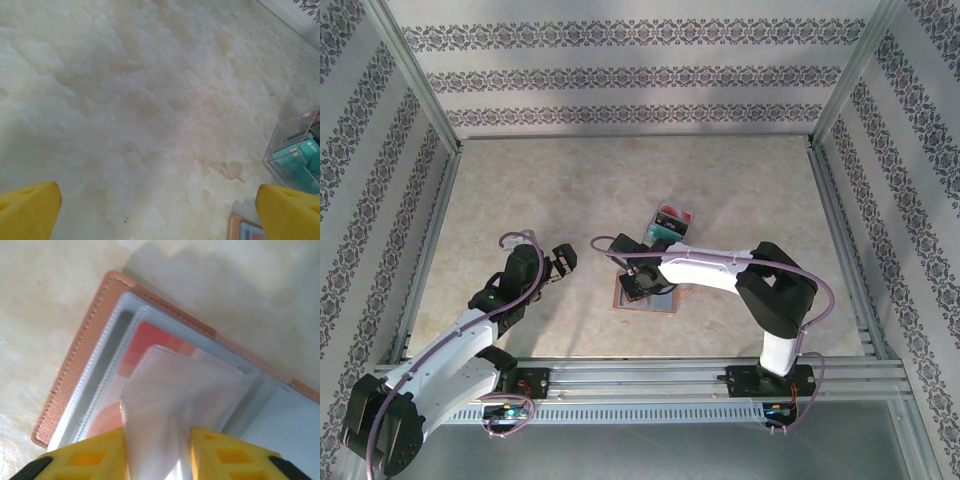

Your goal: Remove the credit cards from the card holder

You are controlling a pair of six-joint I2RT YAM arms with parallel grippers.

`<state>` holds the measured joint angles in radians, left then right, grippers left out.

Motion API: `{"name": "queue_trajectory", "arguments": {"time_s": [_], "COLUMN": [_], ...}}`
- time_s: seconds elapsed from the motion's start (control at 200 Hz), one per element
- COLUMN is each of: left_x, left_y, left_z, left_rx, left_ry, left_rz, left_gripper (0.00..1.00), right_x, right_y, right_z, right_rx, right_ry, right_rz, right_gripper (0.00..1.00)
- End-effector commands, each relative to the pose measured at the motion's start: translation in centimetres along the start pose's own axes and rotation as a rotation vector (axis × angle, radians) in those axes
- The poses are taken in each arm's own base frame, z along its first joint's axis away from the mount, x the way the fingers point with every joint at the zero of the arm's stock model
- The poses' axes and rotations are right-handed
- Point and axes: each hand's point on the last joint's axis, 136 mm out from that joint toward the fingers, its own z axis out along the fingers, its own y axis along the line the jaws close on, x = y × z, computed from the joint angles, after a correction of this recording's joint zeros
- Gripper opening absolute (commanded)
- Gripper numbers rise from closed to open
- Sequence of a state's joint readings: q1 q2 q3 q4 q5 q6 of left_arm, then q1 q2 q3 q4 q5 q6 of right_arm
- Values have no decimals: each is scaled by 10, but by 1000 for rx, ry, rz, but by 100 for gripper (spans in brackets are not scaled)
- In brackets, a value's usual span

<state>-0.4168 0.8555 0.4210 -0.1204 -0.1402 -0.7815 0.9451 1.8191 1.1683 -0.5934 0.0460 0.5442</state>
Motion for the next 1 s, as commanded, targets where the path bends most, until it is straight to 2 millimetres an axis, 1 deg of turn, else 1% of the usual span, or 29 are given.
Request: {"name": "queue_trajectory", "arguments": {"time_s": [0.0, 0.16, 0.405, 0.525, 0.695, 0.799, 0.924, 0.999], "left_x": [-20, -22, -24, -25, -26, -25, -21, -18], "left_y": [-8, -11, -12, -12, -14, -15, -22, -29], "left_z": [-8, -9, -9, -10, -10, -9, -7, -5], "left_rx": [8, 15, 16, 17, 22, 21, 32, 43], "left_ry": [-53, -57, -61, -65, -63, -55, -36, -26], "left_rz": [16, 20, 26, 26, 39, 51, 77, 96], "left_gripper": [99, 99, 99, 99, 99, 100, 100, 100], "right_x": [11, 12, 11, 13, 19, 21, 27, 34], "right_y": [-20, -29, -43, -52, -63, -70, -81, -91], "right_z": [-9, -15, -26, -27, -28, -31, -27, -22], "right_rx": [90, 129, 157, 165, 170, 167, 163, 170], "right_ry": [11, 0, -38, -36, -32, -39, -28, -9], "right_rz": [-22, -3, 39, 61, 94, 120, 162, 192], "right_gripper": [41, 46, 48, 47, 42, 41, 41, 40]}}
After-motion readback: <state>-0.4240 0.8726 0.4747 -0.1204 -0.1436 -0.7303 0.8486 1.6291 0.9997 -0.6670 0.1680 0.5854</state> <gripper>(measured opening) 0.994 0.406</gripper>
